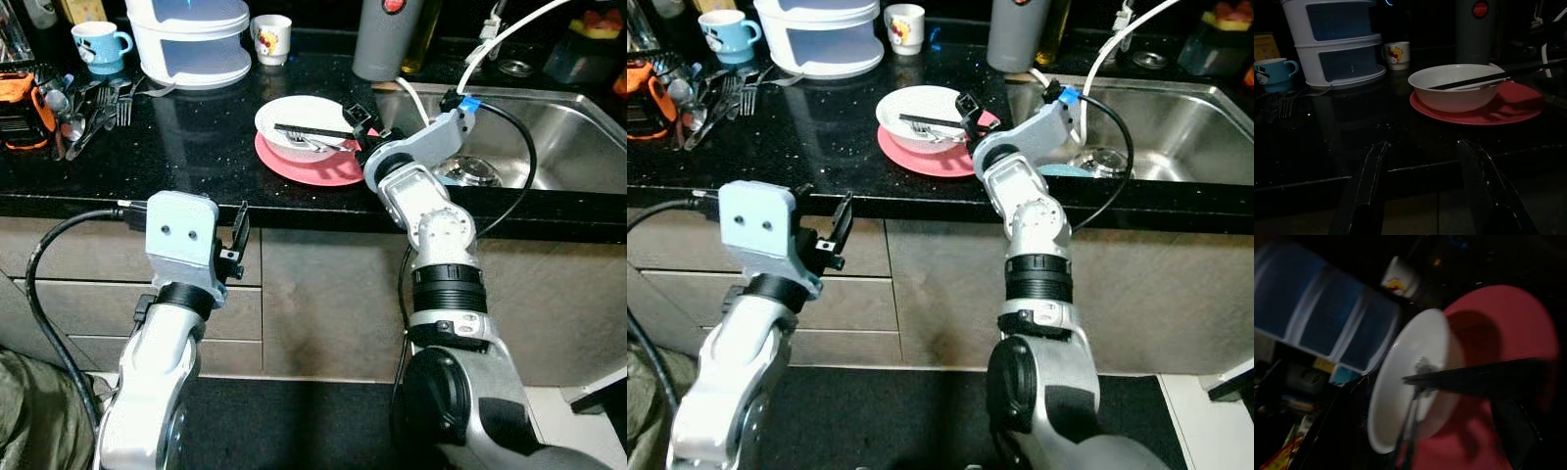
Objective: Kitchen organization
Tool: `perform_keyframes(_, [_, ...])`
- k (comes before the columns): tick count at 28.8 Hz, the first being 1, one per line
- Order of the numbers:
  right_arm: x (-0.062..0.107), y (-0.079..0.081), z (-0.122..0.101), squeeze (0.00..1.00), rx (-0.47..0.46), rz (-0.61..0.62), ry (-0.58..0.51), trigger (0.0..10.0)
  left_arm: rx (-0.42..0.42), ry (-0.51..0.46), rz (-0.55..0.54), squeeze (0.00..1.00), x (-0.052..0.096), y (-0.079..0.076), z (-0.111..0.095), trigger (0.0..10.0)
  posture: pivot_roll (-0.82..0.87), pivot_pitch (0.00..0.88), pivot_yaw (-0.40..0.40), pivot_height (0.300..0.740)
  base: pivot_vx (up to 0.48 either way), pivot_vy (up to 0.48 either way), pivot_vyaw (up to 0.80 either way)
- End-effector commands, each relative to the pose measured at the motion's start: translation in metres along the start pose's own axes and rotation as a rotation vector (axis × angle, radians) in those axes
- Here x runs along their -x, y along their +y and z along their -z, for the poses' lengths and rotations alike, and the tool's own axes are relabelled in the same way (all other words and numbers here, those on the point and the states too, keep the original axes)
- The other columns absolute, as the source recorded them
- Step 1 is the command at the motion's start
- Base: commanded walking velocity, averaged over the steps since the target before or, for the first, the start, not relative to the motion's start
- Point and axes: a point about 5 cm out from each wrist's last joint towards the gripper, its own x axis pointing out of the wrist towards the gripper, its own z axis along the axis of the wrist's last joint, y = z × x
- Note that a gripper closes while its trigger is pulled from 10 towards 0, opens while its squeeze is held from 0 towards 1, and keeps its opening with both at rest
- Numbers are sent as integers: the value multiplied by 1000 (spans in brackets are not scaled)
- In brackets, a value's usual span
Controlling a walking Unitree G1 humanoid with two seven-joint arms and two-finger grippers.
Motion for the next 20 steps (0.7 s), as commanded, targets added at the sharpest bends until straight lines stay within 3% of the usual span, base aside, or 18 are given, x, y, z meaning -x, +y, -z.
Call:
perform_keyframes(1, [-2,1,-7,0,3,2,-36,10000,6,3,-2,0,3,0,-2,10000,169,121,-67,740,0,0,0])
perform_keyframes(12, [-6,-1,-19,0,5,12,-92,10000,11,13,-6,0,6,-1,-2,10000,165,124,-66,740,0,0,0])
perform_keyframes(14, [-7,0,-22,0,0,5,-106,9569,13,13,-5,0,5,-1,-2,10000,165,124,-66,740,0,0,0])
perform_keyframes(15, [-7,1,-24,0,-3,-3,-119,0,14,14,-4,0,5,-1,-2,10000,165,122,-66,740,0,0,0])
perform_keyframes(20, [-8,5,-26,0,-8,-15,-128,0,14,14,-5,0,5,-1,-2,10000,163,119,-65,740,0,0,0])
